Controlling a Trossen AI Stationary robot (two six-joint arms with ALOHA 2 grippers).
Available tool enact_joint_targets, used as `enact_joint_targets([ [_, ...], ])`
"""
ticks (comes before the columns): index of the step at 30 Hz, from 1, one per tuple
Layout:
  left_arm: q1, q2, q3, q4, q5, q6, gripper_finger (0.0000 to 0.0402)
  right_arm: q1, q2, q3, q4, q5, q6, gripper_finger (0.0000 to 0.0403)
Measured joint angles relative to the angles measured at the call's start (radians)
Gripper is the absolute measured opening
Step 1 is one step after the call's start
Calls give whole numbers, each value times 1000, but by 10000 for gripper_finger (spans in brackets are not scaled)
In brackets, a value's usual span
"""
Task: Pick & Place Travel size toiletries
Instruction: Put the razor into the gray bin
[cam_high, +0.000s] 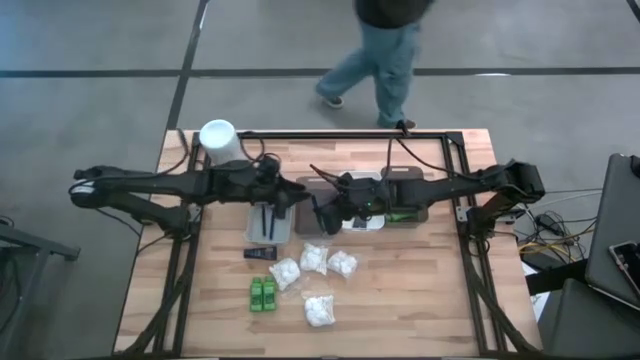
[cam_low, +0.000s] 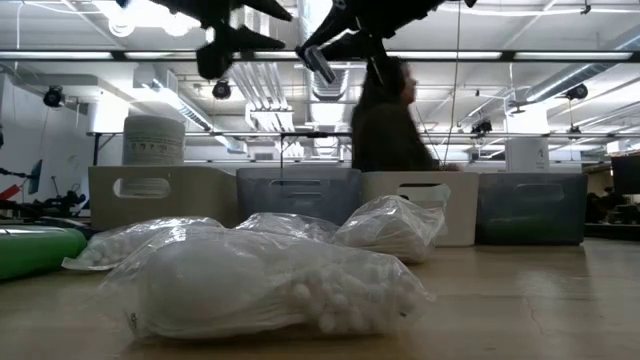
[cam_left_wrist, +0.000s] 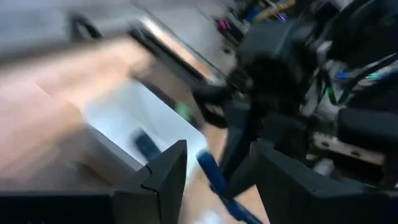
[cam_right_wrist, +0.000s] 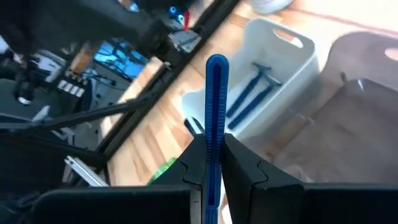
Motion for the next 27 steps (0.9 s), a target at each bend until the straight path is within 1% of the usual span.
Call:
enact_joint_targets([
  [1, 10, 22, 0, 24, 34, -29, 181, -1, -1, 0, 0, 2, 0, 24],
  [4, 24, 73, 0, 96, 58, -62, 181, -2, -1, 0, -6, 8, 2, 25],
  [6, 29, 85, 0, 123, 61, -77, 181, -1, 0, 0, -6, 15, 11, 25],
  [13, 31, 98, 0, 107, 57, -71, 181, 2, -1, -2, 2, 79, 47, 25],
  [17, 31, 125, 0, 100, 55, -68, 181, 4, -1, -2, 33, 81, 51, 25],
  [20, 31, 154, 0, 135, 60, -67, 181, 4, -2, -2, 55, 80, 51, 25],
  [23, 31, 176, 0, 205, 72, -56, 181, 5, -2, -2, 58, 79, 51, 25],
  [27, 32, 173, 0, 232, 75, -49, 181, 12, -2, -2, 46, 83, 55, 25],
])
